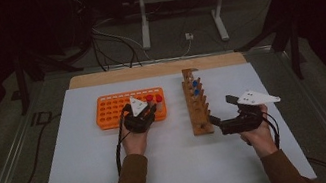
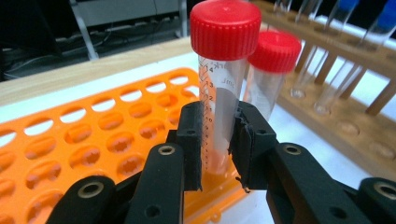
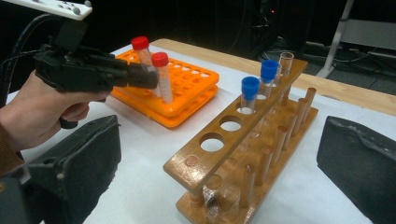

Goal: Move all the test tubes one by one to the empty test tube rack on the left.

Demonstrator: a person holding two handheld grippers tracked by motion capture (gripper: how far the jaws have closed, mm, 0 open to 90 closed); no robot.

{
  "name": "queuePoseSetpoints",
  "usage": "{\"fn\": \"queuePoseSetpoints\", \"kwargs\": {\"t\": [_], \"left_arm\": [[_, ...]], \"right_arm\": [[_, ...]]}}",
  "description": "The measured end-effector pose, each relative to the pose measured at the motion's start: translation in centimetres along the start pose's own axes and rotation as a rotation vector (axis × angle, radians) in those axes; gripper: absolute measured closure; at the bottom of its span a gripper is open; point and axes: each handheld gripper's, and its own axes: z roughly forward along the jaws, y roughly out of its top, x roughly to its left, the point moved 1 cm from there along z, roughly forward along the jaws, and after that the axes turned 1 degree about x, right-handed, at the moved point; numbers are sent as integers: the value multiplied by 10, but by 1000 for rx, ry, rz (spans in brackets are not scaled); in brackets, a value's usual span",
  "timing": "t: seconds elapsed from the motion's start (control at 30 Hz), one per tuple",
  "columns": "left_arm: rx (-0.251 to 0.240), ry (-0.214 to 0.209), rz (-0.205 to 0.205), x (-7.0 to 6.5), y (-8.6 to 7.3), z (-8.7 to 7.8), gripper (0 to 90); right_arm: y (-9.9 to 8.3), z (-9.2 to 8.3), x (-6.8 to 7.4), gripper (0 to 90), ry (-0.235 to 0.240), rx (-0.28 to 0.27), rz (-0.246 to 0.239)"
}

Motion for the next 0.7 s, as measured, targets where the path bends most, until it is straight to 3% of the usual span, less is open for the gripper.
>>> {"fn": "queuePoseSetpoints", "kwargs": {"t": [0.23,0.53,0.7], "left_arm": [[40,2,28,-1,-3,5,745],[59,0,22,0,-4,5,735],[53,-7,-1,3,-3,1,590]], "right_arm": [[0,1,1,2,4,5,-1],[-1,2,3,2,9,10,-3],[-1,2,2,2,8,7,-1]]}}
